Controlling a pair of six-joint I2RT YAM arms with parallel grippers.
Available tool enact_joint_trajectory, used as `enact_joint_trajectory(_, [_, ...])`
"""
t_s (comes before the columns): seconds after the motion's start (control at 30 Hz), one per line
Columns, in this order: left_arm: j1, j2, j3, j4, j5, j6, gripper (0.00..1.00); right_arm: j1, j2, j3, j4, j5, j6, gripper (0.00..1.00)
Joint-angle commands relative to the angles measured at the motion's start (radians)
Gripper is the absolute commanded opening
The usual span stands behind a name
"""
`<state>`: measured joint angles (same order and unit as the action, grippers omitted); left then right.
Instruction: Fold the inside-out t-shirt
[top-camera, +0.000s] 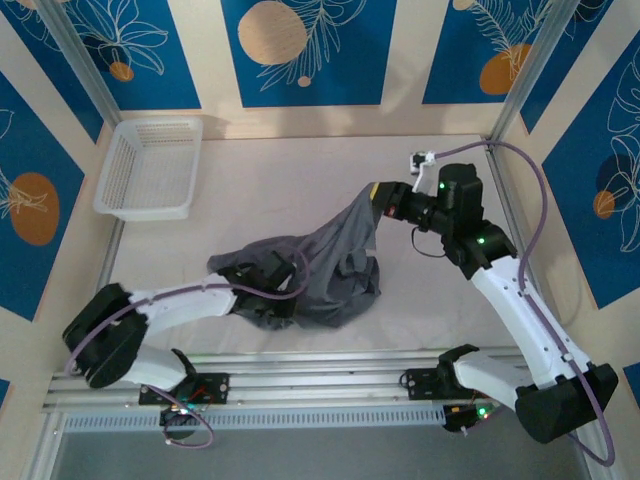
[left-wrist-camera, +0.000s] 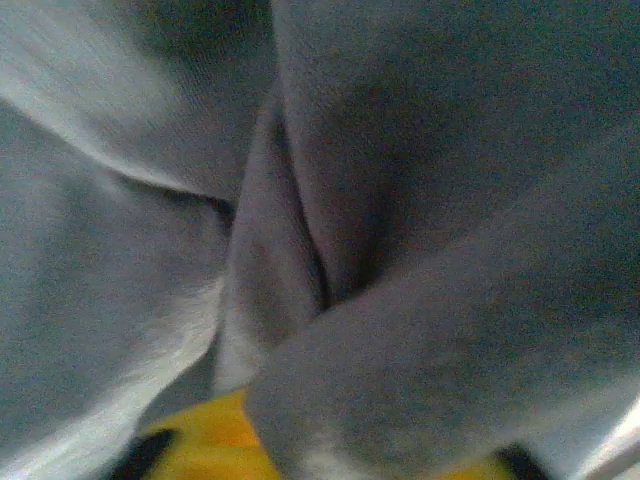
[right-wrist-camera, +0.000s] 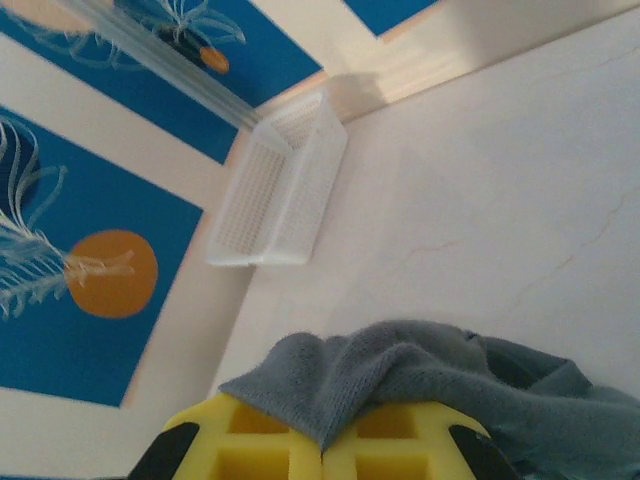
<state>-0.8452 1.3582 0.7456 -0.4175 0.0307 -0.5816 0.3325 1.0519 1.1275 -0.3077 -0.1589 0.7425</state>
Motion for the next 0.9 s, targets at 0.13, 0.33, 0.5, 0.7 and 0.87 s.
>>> enact_joint_trajectory(0.13, [0.238,-0.325,0.496,-0.264,-0.142,0.180,0.00,-0.040,-0.077,0.297,-0.084,0.067,-0.010,0.00])
enact_joint_trajectory(0.33, [0.262,-0.321,0.850,-0.254,-0.177,0.349,0.00,-0.036,-0.183,0.364,0.033,-0.037,-0.046,0.00])
enact_joint_trajectory(0.5, [0.264,-0.219,0.997,-0.183,-0.247,0.437,0.00,-0.032,-0.231,0.415,0.000,0.031,-0.040,0.00])
enact_joint_trajectory(0.7, [0.317,0.037,1.011,-0.095,-0.221,0.447,0.00,-0.033,-0.227,0.369,-0.123,0.219,-0.073,0.00])
enact_joint_trajectory(0.87, [0.405,0.327,1.037,-0.066,-0.077,0.368,0.33,-0.041,-0.124,0.266,-0.321,0.384,-0.053,0.00])
